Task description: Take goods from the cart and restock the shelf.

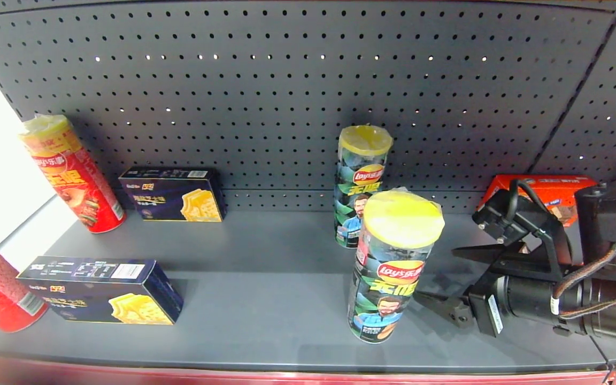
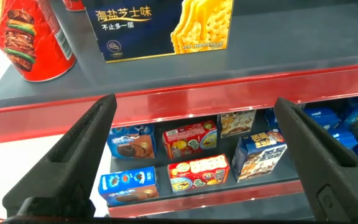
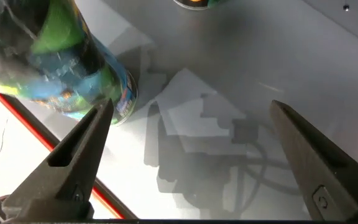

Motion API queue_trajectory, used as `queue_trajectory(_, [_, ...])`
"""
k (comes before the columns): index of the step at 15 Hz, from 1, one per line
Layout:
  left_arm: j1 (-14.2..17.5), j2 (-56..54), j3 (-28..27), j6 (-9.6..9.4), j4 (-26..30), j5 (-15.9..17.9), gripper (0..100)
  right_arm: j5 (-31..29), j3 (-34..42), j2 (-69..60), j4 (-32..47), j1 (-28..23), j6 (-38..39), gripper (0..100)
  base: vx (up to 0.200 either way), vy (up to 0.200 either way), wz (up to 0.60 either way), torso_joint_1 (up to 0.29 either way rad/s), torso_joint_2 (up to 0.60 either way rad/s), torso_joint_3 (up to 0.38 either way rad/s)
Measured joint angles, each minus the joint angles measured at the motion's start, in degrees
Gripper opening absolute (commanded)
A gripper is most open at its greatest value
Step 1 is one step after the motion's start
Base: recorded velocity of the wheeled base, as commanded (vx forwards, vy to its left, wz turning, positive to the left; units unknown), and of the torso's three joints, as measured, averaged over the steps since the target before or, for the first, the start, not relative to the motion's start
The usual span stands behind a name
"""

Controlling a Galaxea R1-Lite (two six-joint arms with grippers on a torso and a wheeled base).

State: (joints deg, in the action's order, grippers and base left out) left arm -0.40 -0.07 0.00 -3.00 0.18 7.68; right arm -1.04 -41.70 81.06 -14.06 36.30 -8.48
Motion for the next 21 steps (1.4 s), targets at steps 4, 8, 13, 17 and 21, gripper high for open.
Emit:
queue_trajectory(4, [0.1,0.0,0.0,0.11,0.0,0.0,100,0.0,-1.4,1.3,0.0,0.7,0.0,100,0.0,0.0,0.0,0.0,0.0,0.0])
queue_trajectory(8, [0.0,0.0,0.0,0.11,0.0,0.0,100,0.0,-1.5,1.8,0.0,0.9,-0.1,100,0.0,0.0,0.0,0.0,0.0,0.0])
queue_trajectory(13, [0.0,0.0,0.0,0.11,0.0,0.0,100,0.0,-1.4,2.4,-1.4,1.1,-0.1,100,0.0,0.0,0.0,0.0,0.0,0.0])
queue_trajectory(17, [0.0,0.0,0.0,0.1,0.0,0.0,100,0.0,-0.9,2.1,-1.5,0.8,0.0,100,0.0,0.0,0.0,0.0,0.0,0.0])
queue_trajectory(21, [0.0,0.0,0.0,0.1,0.0,0.0,100,0.0,-2.0,3.1,-1.6,1.4,-0.1,100,0.0,0.0,0.0,0.0,0.0,0.0])
